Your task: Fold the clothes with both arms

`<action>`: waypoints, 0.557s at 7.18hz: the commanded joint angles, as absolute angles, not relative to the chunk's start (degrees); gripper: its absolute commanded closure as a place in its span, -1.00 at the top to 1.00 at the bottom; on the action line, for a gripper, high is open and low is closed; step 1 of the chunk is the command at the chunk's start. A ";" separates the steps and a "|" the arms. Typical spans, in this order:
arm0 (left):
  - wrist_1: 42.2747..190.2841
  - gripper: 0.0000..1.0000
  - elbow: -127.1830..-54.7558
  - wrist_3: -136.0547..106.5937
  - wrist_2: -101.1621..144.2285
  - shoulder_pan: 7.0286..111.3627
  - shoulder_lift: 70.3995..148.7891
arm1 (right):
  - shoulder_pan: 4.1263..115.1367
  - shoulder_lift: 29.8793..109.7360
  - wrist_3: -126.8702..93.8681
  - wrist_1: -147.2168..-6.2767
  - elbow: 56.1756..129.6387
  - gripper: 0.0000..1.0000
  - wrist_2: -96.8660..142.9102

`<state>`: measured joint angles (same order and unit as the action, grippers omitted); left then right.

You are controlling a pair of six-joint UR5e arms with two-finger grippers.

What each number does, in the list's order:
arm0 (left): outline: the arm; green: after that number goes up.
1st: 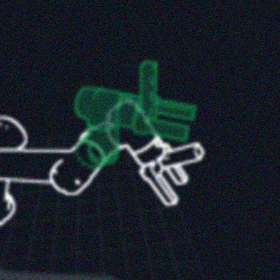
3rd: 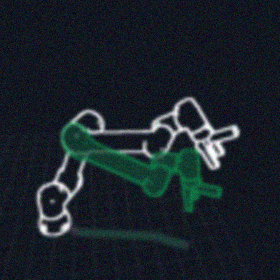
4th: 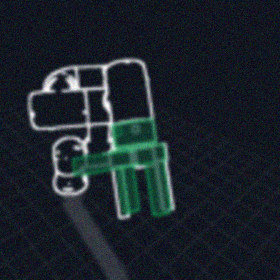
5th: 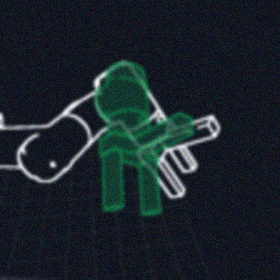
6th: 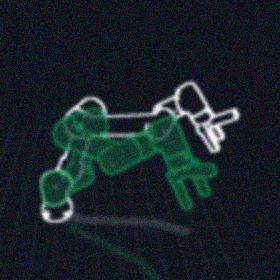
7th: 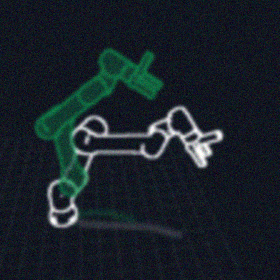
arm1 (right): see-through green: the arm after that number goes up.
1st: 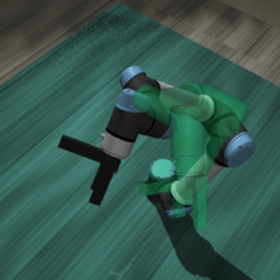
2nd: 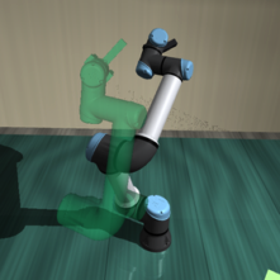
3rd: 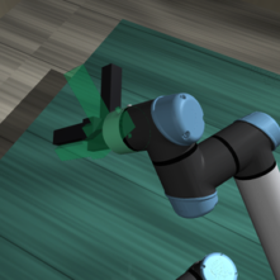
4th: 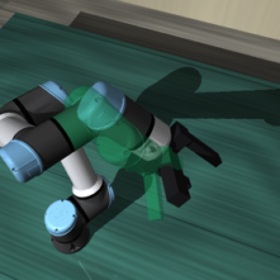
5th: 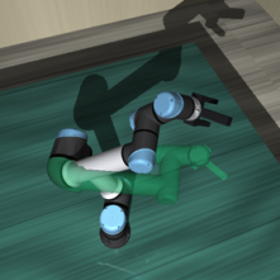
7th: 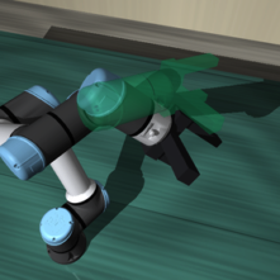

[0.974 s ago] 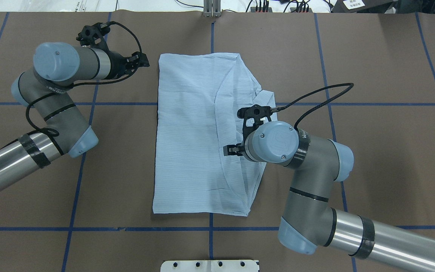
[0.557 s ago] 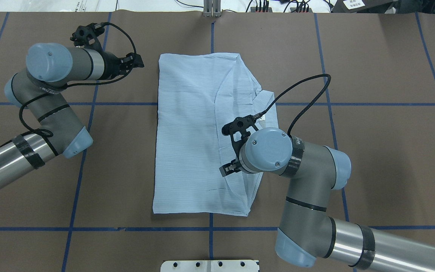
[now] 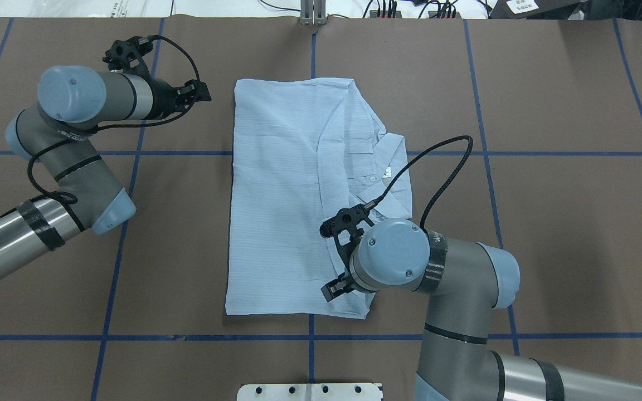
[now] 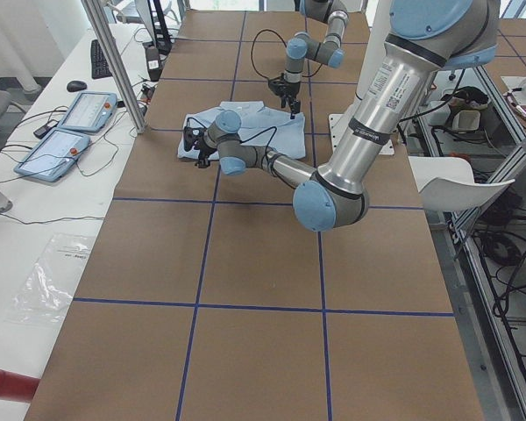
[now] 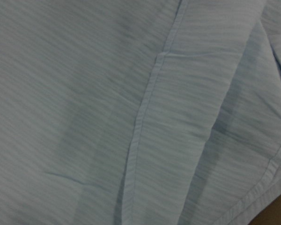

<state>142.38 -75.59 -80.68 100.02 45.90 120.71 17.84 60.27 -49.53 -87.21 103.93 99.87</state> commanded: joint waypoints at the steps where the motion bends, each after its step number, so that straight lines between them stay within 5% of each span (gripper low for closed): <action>1: 142.38 0.45 -75.59 -80.77 100.02 45.88 120.67 | 17.31 60.73 -48.35 -88.86 104.24 1.00 100.02; 4: 142.38 0.45 -75.59 -80.68 100.02 45.88 120.67 | 17.49 61.78 -48.25 -88.94 104.24 1.00 99.93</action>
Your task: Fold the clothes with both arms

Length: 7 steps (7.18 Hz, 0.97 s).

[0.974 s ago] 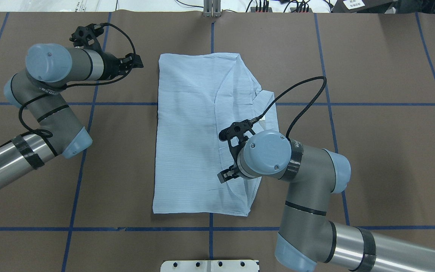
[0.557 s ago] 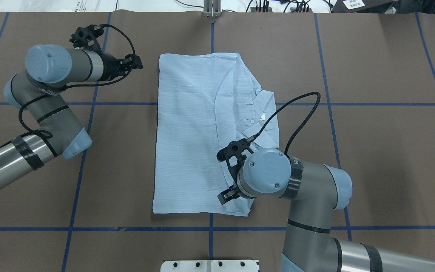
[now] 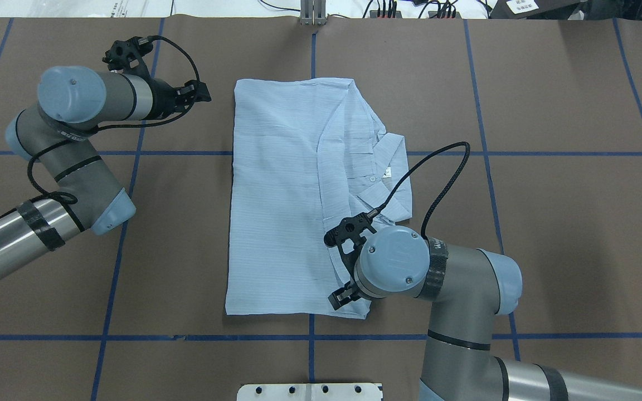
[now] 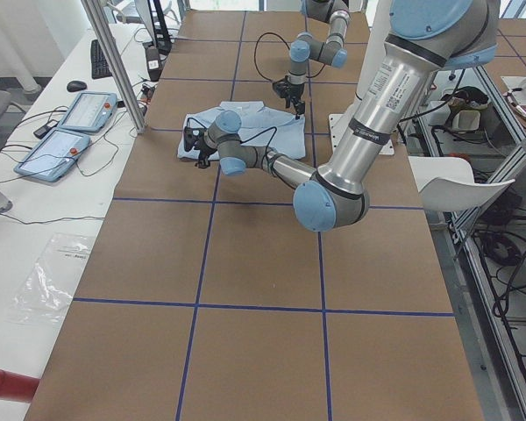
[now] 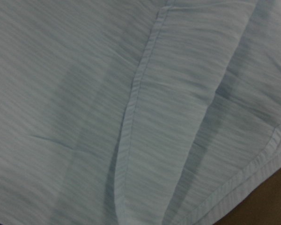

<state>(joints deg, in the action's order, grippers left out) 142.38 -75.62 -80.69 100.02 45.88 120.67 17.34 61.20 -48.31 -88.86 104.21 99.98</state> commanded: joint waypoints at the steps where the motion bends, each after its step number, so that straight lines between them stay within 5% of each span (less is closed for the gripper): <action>1: 142.38 0.45 -75.59 -80.68 100.02 45.97 120.67 | 17.93 62.48 -48.16 -88.95 104.33 1.00 100.02; 3: 142.38 0.44 -75.67 -80.68 100.02 45.97 120.67 | 19.33 65.54 -45.38 -88.86 106.33 1.00 100.02; 6: 142.12 0.44 -76.46 -80.68 100.20 46.49 120.76 | 19.51 86.23 -44.47 -88.16 120.45 1.00 99.05; 7: 142.03 0.44 -76.55 -80.68 100.28 46.58 120.76 | 19.25 86.57 -44.56 -88.33 122.41 1.00 99.14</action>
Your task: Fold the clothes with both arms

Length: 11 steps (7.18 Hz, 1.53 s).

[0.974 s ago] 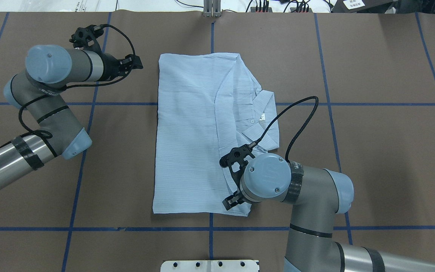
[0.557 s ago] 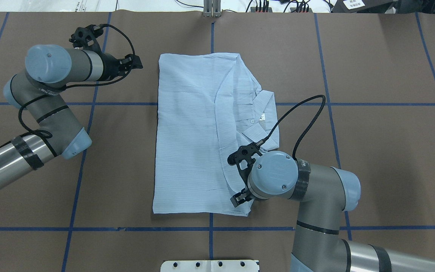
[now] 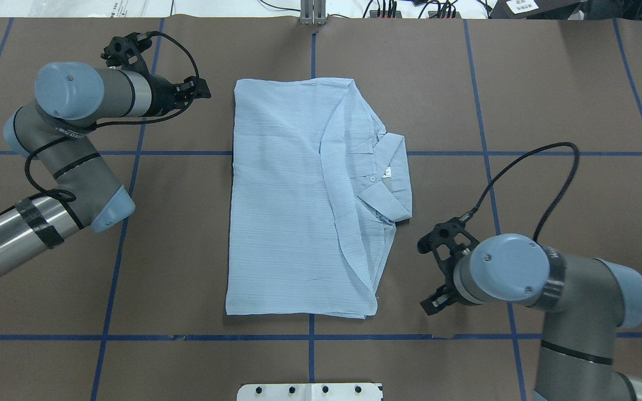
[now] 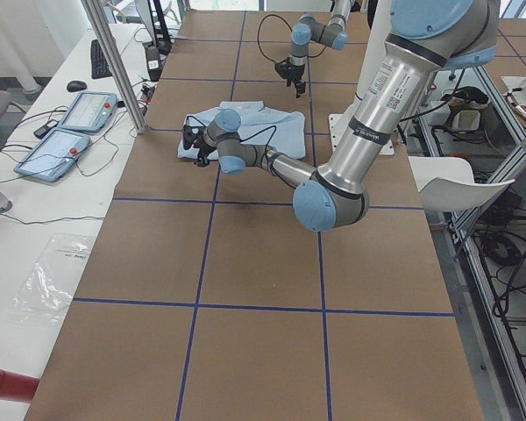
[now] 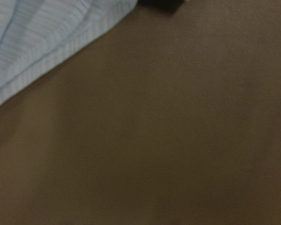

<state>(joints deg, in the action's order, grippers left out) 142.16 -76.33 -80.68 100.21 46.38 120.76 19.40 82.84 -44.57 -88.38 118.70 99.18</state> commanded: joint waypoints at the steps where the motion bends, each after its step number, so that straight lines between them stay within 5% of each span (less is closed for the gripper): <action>1: 141.68 0.44 -77.42 -80.68 100.28 46.58 120.76 | 19.07 82.22 -44.56 -88.85 119.65 1.00 99.05; 4: 141.85 0.44 -79.10 -80.68 102.29 47.28 119.11 | 24.43 61.48 -44.56 -92.89 104.27 1.00 99.05; 11: 141.77 0.44 -80.16 -80.60 102.57 47.64 118.48 | 22.51 53.70 -45.35 -93.08 95.98 1.00 98.44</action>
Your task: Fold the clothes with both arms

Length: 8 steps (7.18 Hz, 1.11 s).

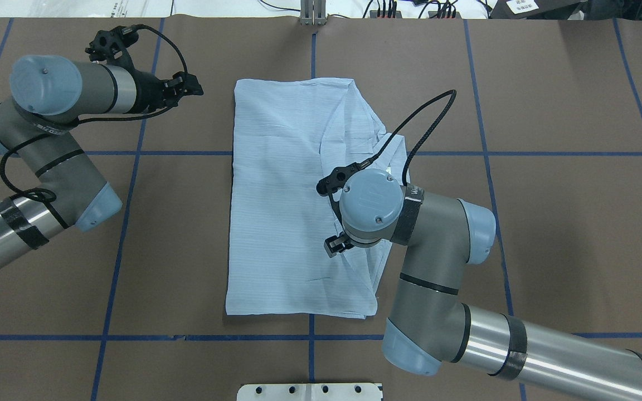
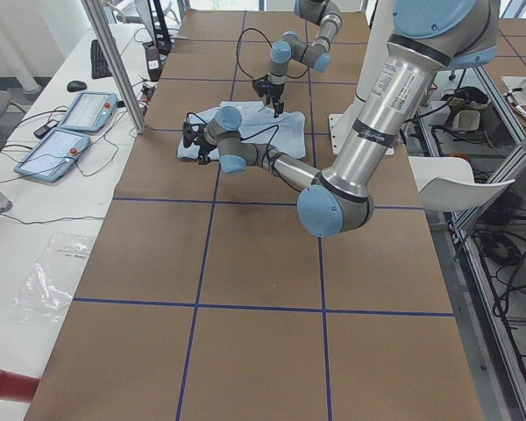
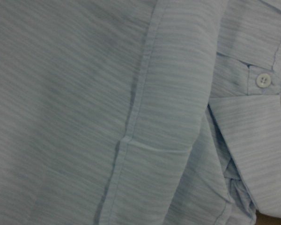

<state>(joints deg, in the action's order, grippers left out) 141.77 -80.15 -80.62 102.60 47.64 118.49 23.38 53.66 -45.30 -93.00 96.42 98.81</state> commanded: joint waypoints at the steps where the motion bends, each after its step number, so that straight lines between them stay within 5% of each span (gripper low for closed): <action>1: 141.77 0.44 -80.16 -80.68 102.66 47.64 118.48 | 22.07 53.61 -45.35 -93.77 96.24 1.00 98.26; 8: 141.77 0.44 -80.16 -80.68 102.66 47.64 118.48 | 21.88 60.27 -44.47 -95.45 101.58 1.00 97.38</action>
